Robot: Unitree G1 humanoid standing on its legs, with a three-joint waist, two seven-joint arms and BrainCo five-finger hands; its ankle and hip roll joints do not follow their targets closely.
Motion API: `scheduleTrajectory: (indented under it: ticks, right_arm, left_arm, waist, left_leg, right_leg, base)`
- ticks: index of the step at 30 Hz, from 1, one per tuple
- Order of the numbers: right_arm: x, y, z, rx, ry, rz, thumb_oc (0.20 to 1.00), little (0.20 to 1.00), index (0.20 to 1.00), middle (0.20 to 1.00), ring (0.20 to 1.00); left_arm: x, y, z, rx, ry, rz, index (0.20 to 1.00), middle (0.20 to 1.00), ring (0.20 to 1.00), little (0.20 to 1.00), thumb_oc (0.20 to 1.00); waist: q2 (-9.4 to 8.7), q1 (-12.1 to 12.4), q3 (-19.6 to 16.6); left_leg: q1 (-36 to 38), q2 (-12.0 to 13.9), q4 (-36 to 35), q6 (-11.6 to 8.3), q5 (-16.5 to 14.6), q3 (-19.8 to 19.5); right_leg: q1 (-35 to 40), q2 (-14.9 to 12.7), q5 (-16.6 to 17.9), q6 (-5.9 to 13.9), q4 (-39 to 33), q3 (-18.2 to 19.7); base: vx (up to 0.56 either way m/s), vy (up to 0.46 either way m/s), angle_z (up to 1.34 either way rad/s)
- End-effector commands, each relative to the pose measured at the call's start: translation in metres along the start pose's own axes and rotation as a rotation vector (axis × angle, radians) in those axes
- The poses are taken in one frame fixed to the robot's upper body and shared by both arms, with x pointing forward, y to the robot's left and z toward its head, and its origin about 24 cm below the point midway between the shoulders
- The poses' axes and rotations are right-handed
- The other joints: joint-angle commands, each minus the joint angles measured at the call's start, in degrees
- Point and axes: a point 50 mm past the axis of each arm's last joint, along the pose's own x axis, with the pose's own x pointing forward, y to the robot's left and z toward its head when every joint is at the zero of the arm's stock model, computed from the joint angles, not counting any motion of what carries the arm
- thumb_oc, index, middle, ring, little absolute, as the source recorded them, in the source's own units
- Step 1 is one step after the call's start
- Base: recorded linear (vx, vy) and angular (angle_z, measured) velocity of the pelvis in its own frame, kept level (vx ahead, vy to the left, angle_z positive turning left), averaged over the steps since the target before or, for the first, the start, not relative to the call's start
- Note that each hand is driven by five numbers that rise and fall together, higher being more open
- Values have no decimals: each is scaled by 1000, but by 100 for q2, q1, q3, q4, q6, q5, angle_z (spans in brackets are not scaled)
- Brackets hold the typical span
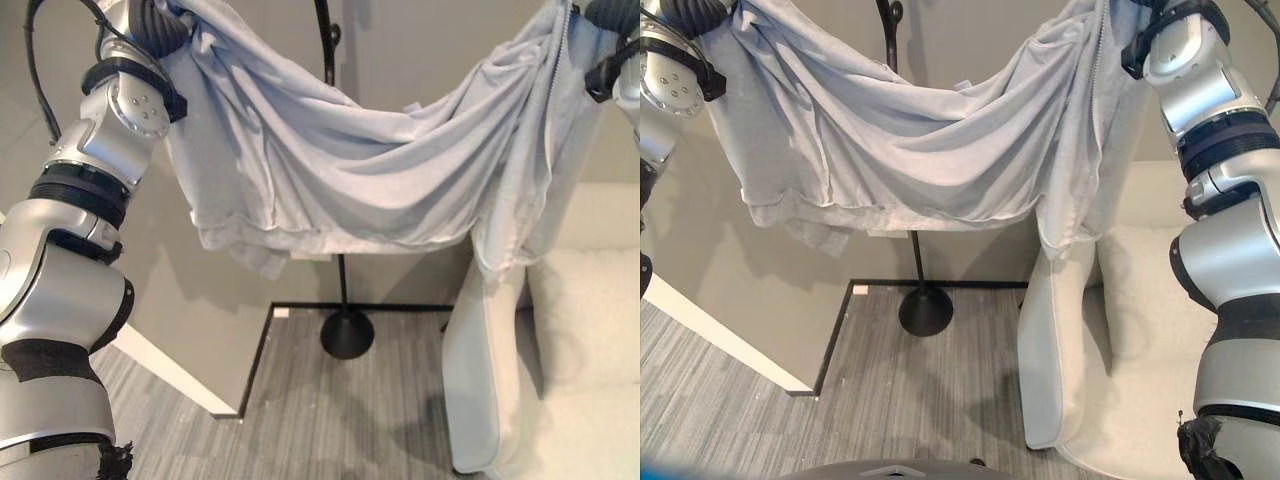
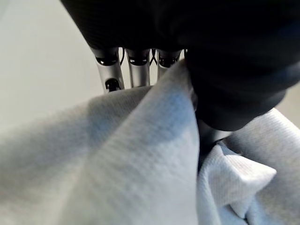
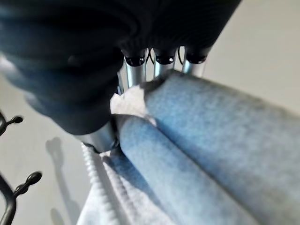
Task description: Hang the clothes on the sofa on the clothes rack.
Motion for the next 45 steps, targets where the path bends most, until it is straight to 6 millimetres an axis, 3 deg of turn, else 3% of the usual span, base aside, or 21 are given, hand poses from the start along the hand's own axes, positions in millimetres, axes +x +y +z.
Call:
scheduleTrajectory:
  ticks: [1,7,12,14,18,21,22,23,24,26,29,30,31,32,33,35,38,40,42,44,45]
  right_arm:
    - [16,-68,27,-25,-37,-205,200,200,200,200,200]
    - [17,-72,26,-25,-13,-225,200,200,200,200,200]
    - [18,-84,29,-19,-4,-258,200,200,200,200,200]
    - [19,-88,32,-12,-16,-270,200,200,200,200,200]
    - [19,-97,37,-19,-24,-291,200,200,200,200,200]
    - [18,-109,41,-22,-38,-328,200,200,200,200,200]
    - [16,-113,34,-35,-29,-338,200,200,200,200,200]
    - [16,-112,34,-35,-29,-336,200,200,200,200,200]
    - [15,-118,34,-52,-40,-347,200,200,200,200,200]
    - [15,-120,35,-36,-44,-336,200,200,200,200,200]
    - [15,-119,34,-51,-39,-324,200,200,200,200,200]
    - [15,-117,33,-74,-33,-311,200,200,200,200,200]
    - [15,-116,33,-75,-34,-310,200,200,200,200,200]
    - [16,-115,35,-73,-38,-304,200,200,200,200,200]
    - [17,-111,39,-74,-51,-295,200,200,200,200,200]
    - [17,-114,43,-57,-63,-305,200,200,200,200,200]
    - [17,-113,40,-49,-55,-311,200,200,200,200,200]
    - [17,-112,37,-79,-42,-300,200,200,200,200,200]
    - [16,-114,37,-82,-49,-301,200,200,200,200,200]
    - [12,-122,26,-108,-42,-323,200,200,200,200,200]
    - [12,-114,22,-121,-36,-300,200,200,200,200,200]
  left_arm:
    - [26,56,28,-13,-43,163,200,200,200,200,200]
    - [28,57,31,-3,-42,163,200,200,200,200,200]
    - [30,62,33,-4,-35,172,200,200,200,200,200]
    - [31,64,33,-4,-29,173,200,200,200,200,200]
    - [34,75,33,-24,-18,194,200,200,200,200,200]
    - [35,89,33,-47,-15,234,200,200,200,200,200]
    - [33,97,26,-46,-5,253,200,200,200,200,200]
    - [32,96,25,-46,-4,252,200,200,200,200,200]
    - [31,97,22,-37,-4,251,200,200,200,200,200]
    - [29,94,21,-84,-14,255,200,200,200,200,200]
    - [28,86,19,-83,-7,234,200,200,200,200,200]
    - [27,78,17,-95,4,211,200,200,200,200,200]
    - [27,77,17,-96,5,210,200,200,200,200,200]
    - [26,74,15,-105,12,200,200,200,200,200,200]
    - [27,74,17,-121,11,199,200,200,200,200,200]
    - [29,79,23,-139,-3,210,200,200,200,200,200]
    - [30,79,27,-149,-14,211,200,200,200,200,200]
    - [31,83,31,-163,-23,222,200,200,200,200,200]
    - [31,82,34,-179,-35,227,200,200,200,200,200]
    - [29,84,31,-169,-48,232,200,200,200,200,200]
    - [28,77,30,-174,-41,239,200,200,200,200,200]
  waist:
    - [-326,246,68]
    - [-340,294,179]
    - [-276,259,407]
    - [-260,265,438]
    - [-270,250,441]
    - [-269,122,566]
    - [-286,83,579]
    - [-257,64,586]
    - [-339,55,531]
    - [-435,-55,256]
    - [-423,-104,64]
    - [-368,-143,-92]
    - [-352,-152,-103]
    - [-318,-155,-144]
    - [-342,-127,-79]
    - [-548,-79,76]
    - [-720,-10,234]
    - [-821,125,326]
    - [-792,190,321]
    - [-599,443,385]
    - [-420,431,304]
  left_leg:
    - [298,214,30,-426,-348,-28]
    - [267,99,48,-315,-379,-123]
    - [377,6,98,-165,-428,-261]
    - [395,16,103,-177,-444,-297]
    - [511,48,40,-252,-535,-343]
    - [716,89,30,-307,-682,-478]
    - [963,138,30,-364,-810,-469]
    - [984,173,30,-373,-828,-486]
    - [1155,208,30,-427,-960,-430]
    - [1461,450,30,-521,-1115,-448]
    - [1567,647,157,-594,-1125,-500]
    - [1531,831,458,-713,-899,-565]
    - [1518,848,472,-725,-908,-576]
    - [1392,921,858,-810,-650,-612]
    - [1005,937,1813,-868,-183,-659]
    - [373,797,2855,-805,333,-801]
    - [-139,795,3506,-683,271,-736]
    - [-535,817,3230,-585,-173,-562]
    - [-478,865,2256,-655,-348,-491]
    - [-842,905,665,-866,444,-724]
    - [-462,931,101,-938,464,-839]
  right_leg:
    - [-41,-976,360,1065,122,-220]
    - [-196,-1097,350,1118,426,-173]
    - [-604,-1181,460,1065,1606,25]
    - [-668,-1166,385,1056,1716,56]
    - [-851,-1138,401,1024,1267,-131]
    - [-1391,-937,758,1127,531,-224]
    - [-1552,-835,910,1219,118,-616]
    - [-1517,-810,900,1213,111,-650]
    - [-1524,-803,881,1235,45,-993]
    - [-1245,-718,958,1107,125,-885]
    - [-1098,-621,898,1004,161,-847]
    - [-935,-449,742,866,150,-829]
    - [-936,-437,734,856,151,-844]
    - [-816,-322,615,769,139,-836]
    - [-579,-170,442,587,148,-798]
    - [-377,-191,377,383,135,-723]
    - [-229,-235,254,290,142,-698]
    - [-45,-313,148,360,123,-628]
    - [60,-371,72,453,109,-568]
    - [365,-295,-87,502,45,-536]
    - [395,-283,-181,589,94,-524]
  base:
    - [-13,42,-3]
    - [-9,61,0]
    - [4,93,-1]
    - [81,5,17]
    - [111,-39,6]
    - [254,-111,-1]
    - [307,-104,5]
    - [367,-171,6]
    - [272,-161,19]
    - [555,-276,61]
    - [386,-201,59]
    - [196,-130,25]
    - [281,-195,10]
    - [193,-193,8]
    - [220,-260,0]
    - [89,-195,-15]
    - [44,-117,-35]
    - [157,-10,-20]
    - [221,122,-19]
    - [321,267,-11]
    - [311,307,-4]
